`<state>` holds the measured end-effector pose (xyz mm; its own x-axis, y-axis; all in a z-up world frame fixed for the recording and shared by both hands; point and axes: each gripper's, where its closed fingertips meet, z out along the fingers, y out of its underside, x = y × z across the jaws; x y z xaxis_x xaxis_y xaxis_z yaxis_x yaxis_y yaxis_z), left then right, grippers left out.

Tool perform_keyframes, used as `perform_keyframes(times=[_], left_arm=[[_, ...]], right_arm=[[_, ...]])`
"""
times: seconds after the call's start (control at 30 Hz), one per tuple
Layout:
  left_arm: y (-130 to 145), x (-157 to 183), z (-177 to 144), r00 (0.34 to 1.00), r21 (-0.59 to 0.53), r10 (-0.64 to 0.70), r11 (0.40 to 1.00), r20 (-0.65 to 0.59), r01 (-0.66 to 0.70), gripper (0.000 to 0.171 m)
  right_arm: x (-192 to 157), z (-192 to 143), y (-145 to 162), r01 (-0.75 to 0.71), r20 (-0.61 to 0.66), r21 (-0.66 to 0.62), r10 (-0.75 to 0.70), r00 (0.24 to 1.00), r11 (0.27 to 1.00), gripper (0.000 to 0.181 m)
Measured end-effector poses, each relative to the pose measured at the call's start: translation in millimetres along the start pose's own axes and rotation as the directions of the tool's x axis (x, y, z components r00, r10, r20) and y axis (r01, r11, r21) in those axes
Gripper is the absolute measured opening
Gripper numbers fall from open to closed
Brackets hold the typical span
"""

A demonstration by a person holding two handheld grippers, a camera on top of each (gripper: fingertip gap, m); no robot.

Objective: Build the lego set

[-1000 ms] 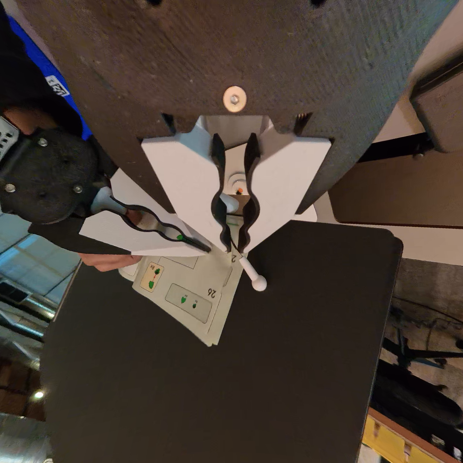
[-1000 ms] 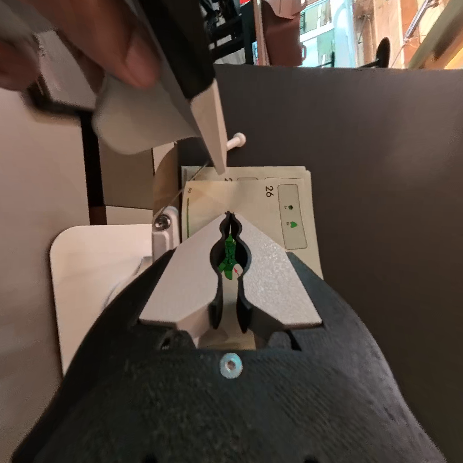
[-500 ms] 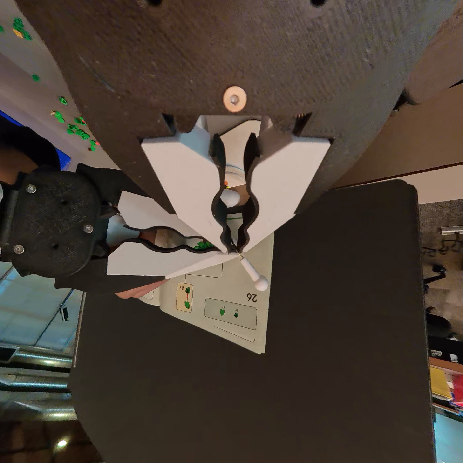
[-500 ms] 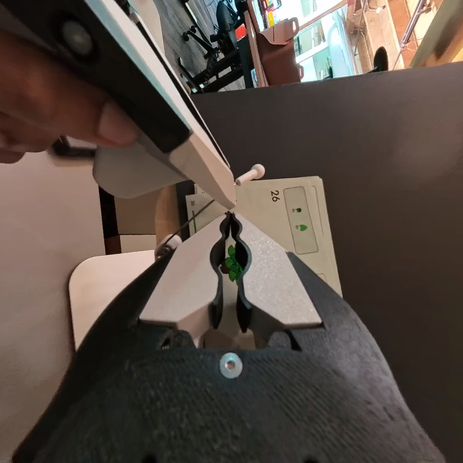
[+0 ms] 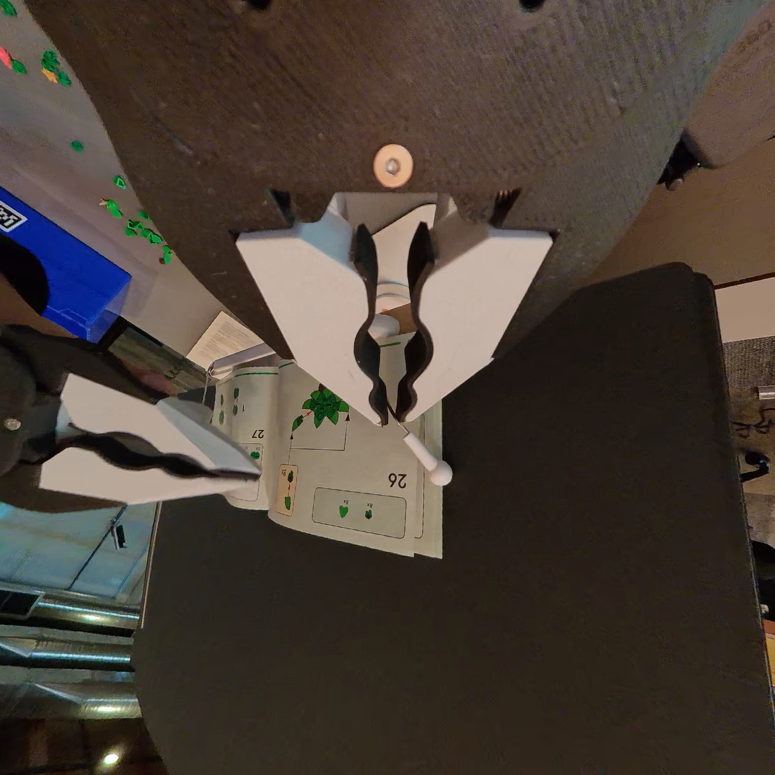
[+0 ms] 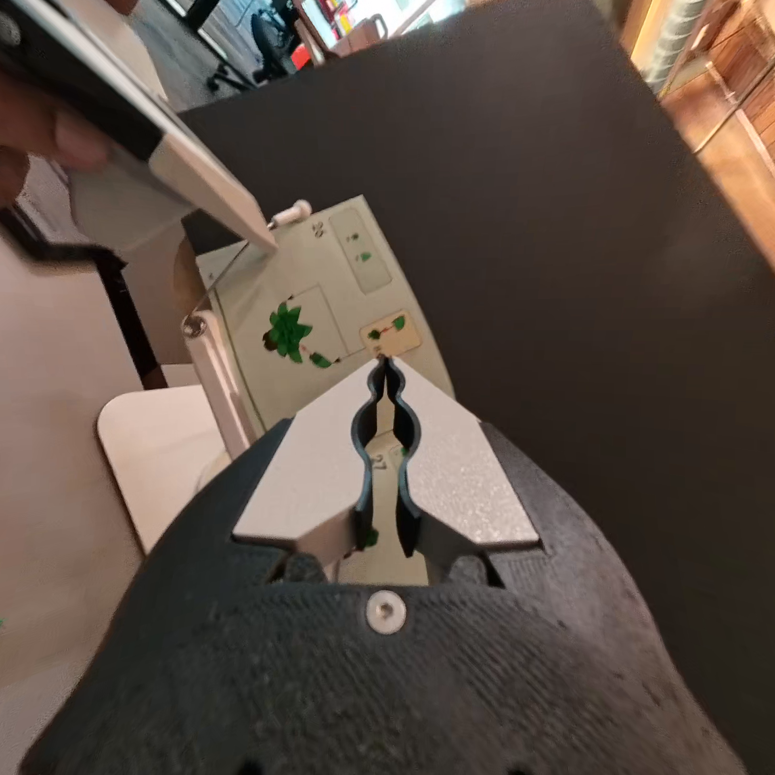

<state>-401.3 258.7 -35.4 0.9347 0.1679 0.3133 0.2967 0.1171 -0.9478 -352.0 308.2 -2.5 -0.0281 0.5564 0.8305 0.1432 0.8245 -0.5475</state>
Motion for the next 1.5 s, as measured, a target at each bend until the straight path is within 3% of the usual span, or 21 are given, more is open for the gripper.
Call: perform_keyframes(times=[0.13, 0.43, 0.87, 0.97, 1.07, 1.2, 1.3, 1.37, 1.5], left_arm=[[-1.2, 3.2, -1.5, 0.999, 0.013, 0.046, 0.999, 0.003, -0.046, 0.0], [-3.0, 11.2, -1.5, 0.936, 0.025, 0.333, 0.941, 0.116, -0.338, 0.001], [-7.2, 11.4, -7.1, 0.862, 0.088, 0.439, 0.877, 0.254, -0.473, 0.0], [-23.0, 24.4, -16.9, 0.841, 0.194, 0.461, 0.832, 0.282, -0.52, 0.0], [-19.8, 11.3, -13.1, 0.843, 0.126, 0.435, 0.862, 0.315, -0.492, 0.0], [-13.9, 0.7, -10.9, 0.911, 0.157, 0.31, 0.92, 0.274, -0.36, 0.0], [-8.9, 5.2, -1.9, 0.961, 0.14, 0.218, 0.96, 0.169, -0.243, 0.017], [-0.7, -0.7, 4.4, 0.967, 0.076, 0.183, 0.977, 0.176, -0.199, 0.029], [-1.2, -1.6, 5.5, 0.971, 0.057, 0.157, 0.984, 0.178, -0.17, 0.015]], right_arm=[[-18.5, 10.5, 12.5, 0.036, 0.064, -0.041, -0.033, 0.997, 0.999, 0.0], [-27.6, 36.4, -0.5, 0.016, 0.084, -0.025, -0.013, 0.996, 1.0, 0.0], [-27.6, 38.6, -2.1, -0.024, 0.081, -0.039, 0.028, 0.996, 0.999, 0.0], [-28.6, 40.7, -4.2, -0.024, 0.082, -0.036, 0.027, 0.996, 0.999, 0.0], [-29.4, 42.2, -5.5, -0.027, 0.081, -0.037, 0.03, 0.996, 0.999, 0.0], [-30.0, 43.0, -6.3, -0.035, 0.082, -0.034, 0.038, 0.996, 0.999, 0.0], [-31.0, 44.9, -8.6, -0.044, 0.089, -0.034, 0.047, 0.995, 0.998, 0.0], [-31.7, 47.1, -11.2, -0.042, 0.089, -0.03, 0.045, 0.995, 0.999, 0.0], [-30.7, 54.2, -19.0, -0.036, 0.092, -0.019, 0.037, 0.995, 0.999, 0.0]])
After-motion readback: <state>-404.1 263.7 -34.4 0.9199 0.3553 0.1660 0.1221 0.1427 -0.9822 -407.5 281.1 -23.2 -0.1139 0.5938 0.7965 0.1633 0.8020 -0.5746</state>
